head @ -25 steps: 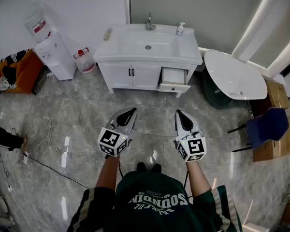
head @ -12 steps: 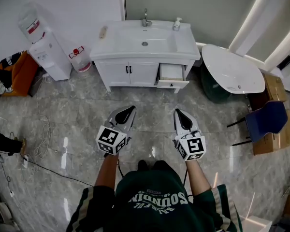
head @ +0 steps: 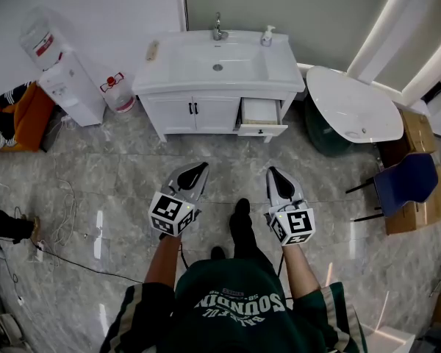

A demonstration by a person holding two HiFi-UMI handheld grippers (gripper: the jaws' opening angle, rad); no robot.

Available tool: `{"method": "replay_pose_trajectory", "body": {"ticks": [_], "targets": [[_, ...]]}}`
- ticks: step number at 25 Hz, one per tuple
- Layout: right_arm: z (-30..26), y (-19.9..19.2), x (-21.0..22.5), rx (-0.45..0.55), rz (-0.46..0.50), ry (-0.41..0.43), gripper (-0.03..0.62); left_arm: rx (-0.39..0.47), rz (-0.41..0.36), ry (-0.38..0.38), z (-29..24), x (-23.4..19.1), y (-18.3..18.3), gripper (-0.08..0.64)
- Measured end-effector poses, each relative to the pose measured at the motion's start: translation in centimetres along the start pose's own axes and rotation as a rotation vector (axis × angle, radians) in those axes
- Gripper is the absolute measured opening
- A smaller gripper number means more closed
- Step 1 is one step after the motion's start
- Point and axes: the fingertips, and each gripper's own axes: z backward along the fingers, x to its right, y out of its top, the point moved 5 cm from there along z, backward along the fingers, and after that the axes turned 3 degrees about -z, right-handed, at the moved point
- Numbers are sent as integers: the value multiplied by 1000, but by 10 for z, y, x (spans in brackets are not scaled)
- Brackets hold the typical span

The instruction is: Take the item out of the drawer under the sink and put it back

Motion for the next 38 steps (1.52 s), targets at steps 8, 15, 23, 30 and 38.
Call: {"method": "replay_pose_trajectory", "body": {"ticks": [8, 15, 23, 30, 38], "targets": [[-70, -13, 49, -9, -21, 1, 2, -23, 1, -3, -74, -45, -5, 49], [-171, -16, 119, -36, -34, 37, 2, -51, 8, 12, -172, -98, 3, 49], [-283, 10, 205, -30, -36, 89, 2, -60, 20, 61, -282, -161, 28, 51], [-350, 17, 245, -40, -19, 119, 2, -54, 5, 72, -339, -197, 40, 49], [-383, 22, 260, -48, -19, 78, 2, -48, 20, 7, -388, -228, 45, 50]]}}
